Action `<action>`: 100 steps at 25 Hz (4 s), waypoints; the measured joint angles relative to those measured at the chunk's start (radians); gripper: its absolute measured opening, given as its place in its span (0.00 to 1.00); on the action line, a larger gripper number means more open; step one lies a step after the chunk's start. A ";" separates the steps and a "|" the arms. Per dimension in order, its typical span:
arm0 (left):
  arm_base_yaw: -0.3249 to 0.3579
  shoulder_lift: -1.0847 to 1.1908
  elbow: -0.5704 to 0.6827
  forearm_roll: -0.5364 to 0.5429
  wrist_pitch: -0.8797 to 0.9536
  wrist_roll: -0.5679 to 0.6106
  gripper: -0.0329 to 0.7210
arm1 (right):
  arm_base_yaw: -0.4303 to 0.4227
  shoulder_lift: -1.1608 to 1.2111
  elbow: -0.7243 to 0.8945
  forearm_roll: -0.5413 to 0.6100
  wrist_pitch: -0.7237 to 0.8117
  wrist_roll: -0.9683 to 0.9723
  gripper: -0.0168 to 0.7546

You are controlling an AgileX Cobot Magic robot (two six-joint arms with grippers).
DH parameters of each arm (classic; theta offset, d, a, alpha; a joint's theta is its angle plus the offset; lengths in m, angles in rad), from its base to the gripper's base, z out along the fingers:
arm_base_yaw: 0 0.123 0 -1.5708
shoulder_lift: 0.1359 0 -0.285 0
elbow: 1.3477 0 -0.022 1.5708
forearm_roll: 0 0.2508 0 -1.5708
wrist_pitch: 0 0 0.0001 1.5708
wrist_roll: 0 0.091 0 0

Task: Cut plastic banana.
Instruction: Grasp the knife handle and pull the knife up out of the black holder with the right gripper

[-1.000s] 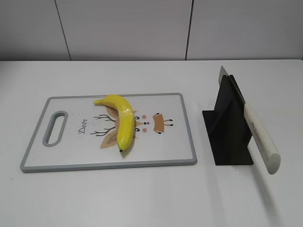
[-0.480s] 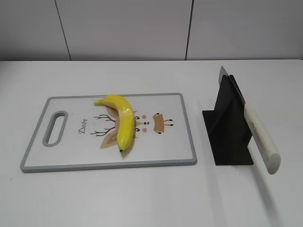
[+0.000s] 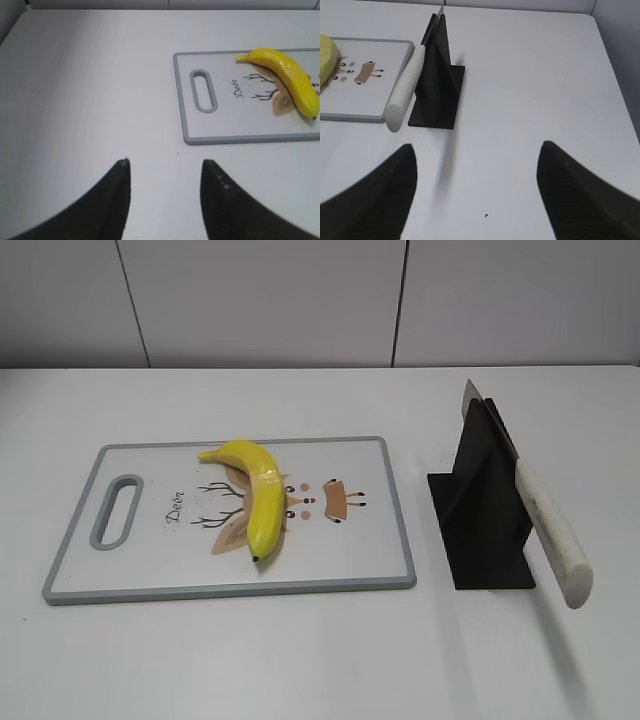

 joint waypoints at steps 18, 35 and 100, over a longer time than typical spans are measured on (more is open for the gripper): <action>0.000 0.000 0.000 -0.001 0.000 0.000 0.81 | 0.000 0.203 -0.135 0.033 0.054 0.000 0.76; 0.000 0.000 0.000 -0.001 0.000 0.000 0.81 | 0.117 0.727 -0.317 0.077 0.120 0.056 0.76; 0.000 0.000 0.000 -0.001 0.000 -0.002 0.77 | 0.336 1.347 -0.756 0.003 0.182 0.383 0.24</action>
